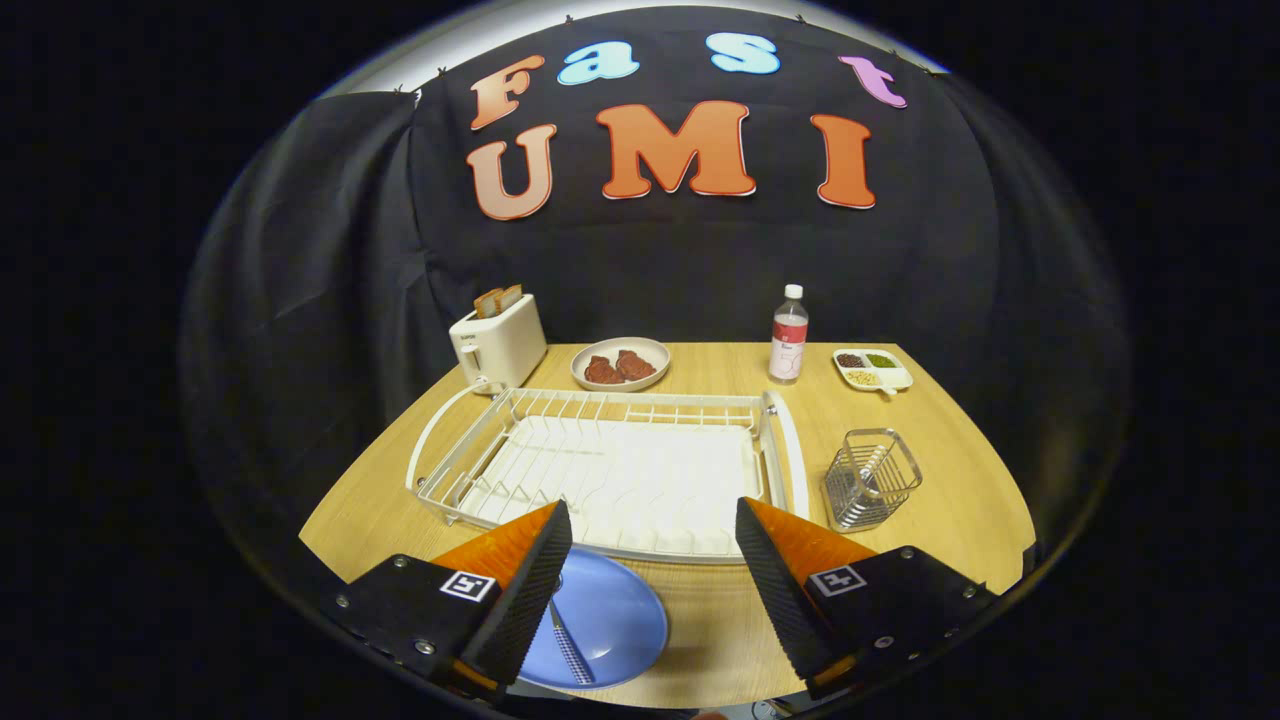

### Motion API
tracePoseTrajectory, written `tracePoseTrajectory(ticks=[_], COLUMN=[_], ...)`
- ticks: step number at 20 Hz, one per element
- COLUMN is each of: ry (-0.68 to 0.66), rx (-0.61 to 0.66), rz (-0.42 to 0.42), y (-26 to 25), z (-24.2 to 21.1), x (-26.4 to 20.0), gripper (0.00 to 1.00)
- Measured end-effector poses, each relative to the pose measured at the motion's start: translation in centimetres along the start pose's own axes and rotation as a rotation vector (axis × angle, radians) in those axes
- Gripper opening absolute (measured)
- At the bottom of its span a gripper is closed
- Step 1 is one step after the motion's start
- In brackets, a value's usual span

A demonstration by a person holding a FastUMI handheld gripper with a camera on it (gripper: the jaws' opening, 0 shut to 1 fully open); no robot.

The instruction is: Take the plate from the dish rack, then take the spoon from the basket and place it into the plate.

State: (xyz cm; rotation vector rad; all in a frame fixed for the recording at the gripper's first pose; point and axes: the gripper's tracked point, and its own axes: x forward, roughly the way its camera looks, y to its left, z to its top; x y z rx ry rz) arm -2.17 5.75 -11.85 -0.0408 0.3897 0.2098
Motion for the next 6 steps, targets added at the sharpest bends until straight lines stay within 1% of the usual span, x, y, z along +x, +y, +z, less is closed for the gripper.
tracePoseTrajectory(ticks=[4, 6], ry=[-0.067, -0.083], rx=[0.011, 0.014], rz=[-0.069, -0.093], y=[-2.3, -3.1], z=[3.4, 4.3], x=[0.0, 0.0], gripper=[0.98, 0.98])
